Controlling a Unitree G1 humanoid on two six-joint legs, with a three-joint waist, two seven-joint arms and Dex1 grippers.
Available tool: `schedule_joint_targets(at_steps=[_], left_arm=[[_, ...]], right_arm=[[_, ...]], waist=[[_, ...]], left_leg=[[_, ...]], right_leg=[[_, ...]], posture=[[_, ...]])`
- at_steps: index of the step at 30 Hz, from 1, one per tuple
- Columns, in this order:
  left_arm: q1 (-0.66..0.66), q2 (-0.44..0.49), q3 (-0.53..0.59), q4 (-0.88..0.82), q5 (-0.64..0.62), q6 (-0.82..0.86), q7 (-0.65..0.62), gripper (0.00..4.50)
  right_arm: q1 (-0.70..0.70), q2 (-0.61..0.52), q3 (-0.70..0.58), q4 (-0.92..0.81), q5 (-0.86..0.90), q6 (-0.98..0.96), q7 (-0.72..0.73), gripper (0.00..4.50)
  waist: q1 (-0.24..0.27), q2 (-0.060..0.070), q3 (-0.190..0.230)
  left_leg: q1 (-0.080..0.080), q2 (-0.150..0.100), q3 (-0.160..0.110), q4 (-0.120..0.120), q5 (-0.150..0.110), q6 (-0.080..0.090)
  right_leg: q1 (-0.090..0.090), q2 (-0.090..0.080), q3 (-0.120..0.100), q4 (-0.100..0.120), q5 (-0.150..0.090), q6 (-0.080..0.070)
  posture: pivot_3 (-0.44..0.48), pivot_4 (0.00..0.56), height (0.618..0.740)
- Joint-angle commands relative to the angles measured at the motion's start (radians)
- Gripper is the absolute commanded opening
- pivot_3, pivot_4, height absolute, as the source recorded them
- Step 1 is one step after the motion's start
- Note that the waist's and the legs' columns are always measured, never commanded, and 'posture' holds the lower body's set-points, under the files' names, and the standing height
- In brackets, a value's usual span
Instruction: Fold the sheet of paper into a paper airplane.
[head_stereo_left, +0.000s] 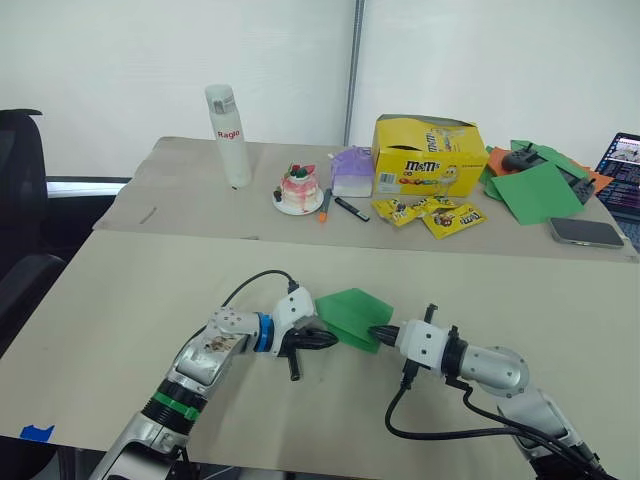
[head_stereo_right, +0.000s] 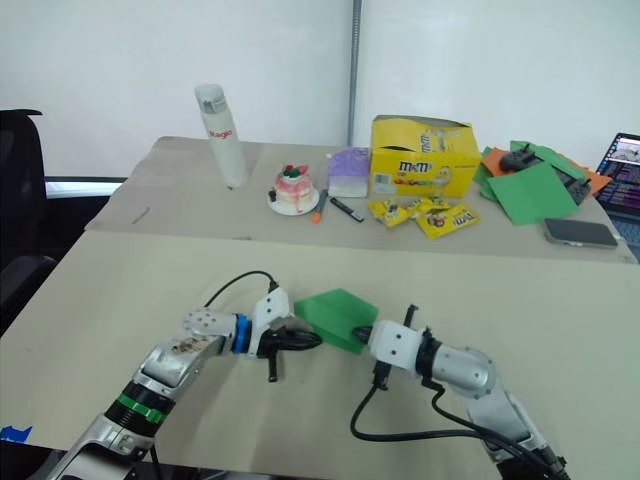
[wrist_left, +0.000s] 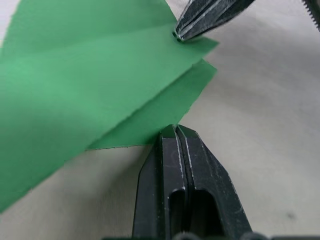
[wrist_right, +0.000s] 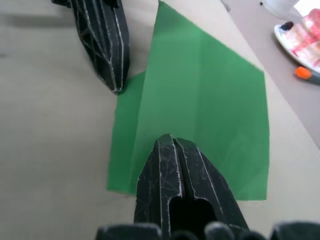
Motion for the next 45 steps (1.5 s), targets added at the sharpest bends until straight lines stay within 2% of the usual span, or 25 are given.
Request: schedule_joint_targets(at_steps=[1, 8, 13, 16, 20, 25, 29, 32, 39, 45], left_arm=[[0.015, 0.019, -0.034, 0.022, 0.003, 0.052, -0.02, 0.03], [0.015, 0.048, -0.02, -0.014, -0.028, 0.085, -0.038, 0.03], [-0.01, 0.103, 0.094, -0.081, -0.217, 0.094, -0.204, 0.03], [-0.108, 0.111, 0.226, 0.083, -0.291, 0.087, -0.219, 0.03], [-0.221, 0.088, 0.291, 0.26, -0.278, 0.006, -0.205, 0.03], [-0.351, 0.033, 0.201, 0.601, -0.069, -0.307, -0.178, 0.03], [-0.424, -0.043, 0.141, 0.811, 0.002, -0.471, -0.287, 0.03], [-0.466, -0.091, 0.153, 0.916, 0.006, -0.513, -0.341, 0.03], [-0.487, -0.162, 0.143, 0.978, 0.01, -0.474, -0.529, 0.03], [-0.45, -0.143, 0.021, 0.96, 0.039, -0.502, -0.55, 0.03]], right_arm=[[0.023, -0.005, 0.0, 0.0, -0.004, -0.055, -0.013, 0.0], [0.05, -0.003, 0.012, 0.086, -0.048, -0.141, -0.053, 0.0], [0.048, 0.004, 0.039, 0.124, -0.074, -0.174, -0.068, 0.0], [0.05, 0.008, 0.056, 0.129, -0.097, -0.197, -0.08, 0.0], [0.055, 0.013, 0.076, 0.134, -0.118, -0.214, -0.091, 0.0], [0.046, 0.018, 0.079, 0.138, -0.126, -0.22, -0.104, 0.0], [0.048, 0.016, 0.078, 0.128, -0.132, -0.218, -0.111, 0.0], [0.05, 0.017, 0.076, 0.123, -0.134, -0.212, -0.114, 0.0], [0.067, 0.01, 0.072, 0.105, -0.132, -0.193, -0.116, 0.0], [0.068, 0.003, 0.072, 0.097, -0.136, -0.188, -0.116, 0.0]], waist=[[-0.001, 0.0, 0.0], [-0.007, 0.0, 0.0], [-0.014, -0.001, 0.0], [-0.012, -0.002, 0.001], [-0.014, -0.003, 0.0], [-0.013, -0.004, 0.0], [-0.014, -0.005, 0.0], [-0.015, -0.005, 0.0], [-0.019, -0.005, 0.0], [-0.023, -0.005, 0.0]], left_leg=[[0.0, 0.0, 0.0, 0.0, 0.0, 0.0], [0.0, 0.0, 0.0, 0.0, 0.0, 0.0], [0.0, 0.001, 0.0, 0.0, 0.0, 0.0], [0.0, 0.001, 0.0, 0.0, 0.0, 0.0], [0.001, 0.0, 0.0, 0.0, 0.0, 0.001], [0.0, -0.002, 0.0, 0.0, 0.0, 0.001], [-0.001, -0.002, 0.0, 0.0, 0.0, 0.001], [-0.002, -0.001, 0.0, 0.0, 0.0, 0.001], [-0.002, -0.001, 0.0, 0.0, 0.0, 0.001], [-0.002, -0.001, 0.0, 0.0, 0.0, 0.001]], right_leg=[[0.0, 0.0, 0.0, 0.0, 0.0, 0.0], [0.0, 0.001, 0.0, 0.0, 0.0, 0.0], [-0.001, 0.001, 0.0, 0.0, 0.0, 0.0], [-0.001, 0.001, 0.0, 0.001, 0.0, 0.0], [-0.001, 0.001, 0.0, 0.002, 0.0, 0.0], [-0.001, 0.001, 0.0, 0.0, -0.001, 0.0], [-0.001, 0.002, 0.0, 0.0, -0.001, 0.0], [-0.002, 0.002, -0.001, 0.0, 0.0, 0.0], [-0.002, 0.002, 0.0, 0.0, -0.001, 0.0], [-0.001, 0.003, 0.0, 0.0, -0.001, 0.0]], posture=[[0.0, 0.15, 0.722], [0.0, 0.15, 0.722], [0.0, 0.15, 0.722], [0.0, 0.15, 0.722], [0.0, 0.15, 0.722], [0.0, 0.15, 0.722], [0.0, 0.15, 0.722], [0.0, 0.15, 0.722], [0.0, 0.15, 0.722], [0.0, 0.15, 0.722]])
